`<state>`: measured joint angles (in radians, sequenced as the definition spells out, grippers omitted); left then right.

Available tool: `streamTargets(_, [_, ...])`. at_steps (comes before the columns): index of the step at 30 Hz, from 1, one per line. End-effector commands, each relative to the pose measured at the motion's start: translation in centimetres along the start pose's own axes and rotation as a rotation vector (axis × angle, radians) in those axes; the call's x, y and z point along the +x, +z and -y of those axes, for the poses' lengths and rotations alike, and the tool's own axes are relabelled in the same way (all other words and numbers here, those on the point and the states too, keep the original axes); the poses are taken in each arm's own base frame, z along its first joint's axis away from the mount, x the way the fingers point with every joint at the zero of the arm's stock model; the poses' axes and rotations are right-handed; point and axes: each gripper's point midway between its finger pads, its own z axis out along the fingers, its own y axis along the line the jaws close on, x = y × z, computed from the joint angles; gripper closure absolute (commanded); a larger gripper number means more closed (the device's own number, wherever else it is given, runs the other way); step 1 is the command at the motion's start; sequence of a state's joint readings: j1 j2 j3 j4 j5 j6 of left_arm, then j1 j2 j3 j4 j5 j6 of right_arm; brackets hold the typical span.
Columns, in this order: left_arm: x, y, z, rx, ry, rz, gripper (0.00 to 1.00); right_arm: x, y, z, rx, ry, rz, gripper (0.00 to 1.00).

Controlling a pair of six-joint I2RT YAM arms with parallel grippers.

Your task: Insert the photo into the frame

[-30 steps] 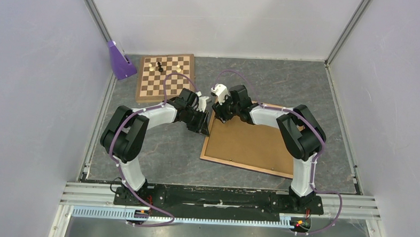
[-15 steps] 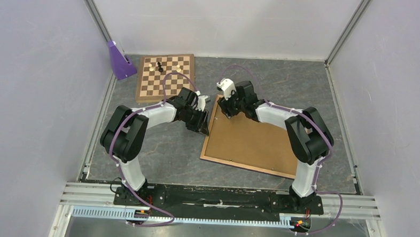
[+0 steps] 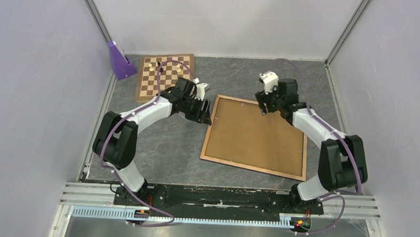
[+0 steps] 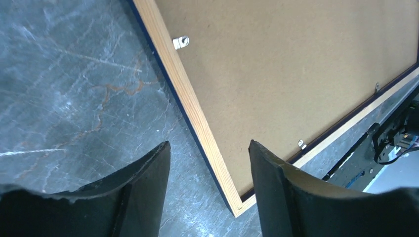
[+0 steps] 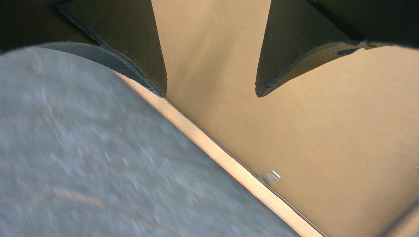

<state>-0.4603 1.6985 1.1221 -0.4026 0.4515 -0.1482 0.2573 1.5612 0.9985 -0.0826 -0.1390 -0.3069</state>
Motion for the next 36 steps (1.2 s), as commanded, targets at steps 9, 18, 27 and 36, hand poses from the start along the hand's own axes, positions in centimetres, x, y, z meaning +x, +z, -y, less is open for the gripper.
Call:
streamTargets(9, [-3.9,-3.5,4.5,0.106,0.259,0.063,0.21,13.4,-9.8,10.1,0.380,0.266,-0.252,0.31])
streamTargets(18, [-2.6,-2.7,6.6,0.135,0.374,0.029,0.21,17.3,-9.8,12.1,0.386,0.430,-0.317,0.37])
streamTargets(27, [-0.9,-1.7,9.4,0.161,0.553,-0.018,0.21,19.2,-8.7,12.4,0.355,0.513,-0.343,0.47])
streamTargets(36, [-0.9,-1.4,10.4,0.176,0.563,-0.019,0.21,20.0,-8.3,13.2,0.343,0.556,-0.339,0.61])
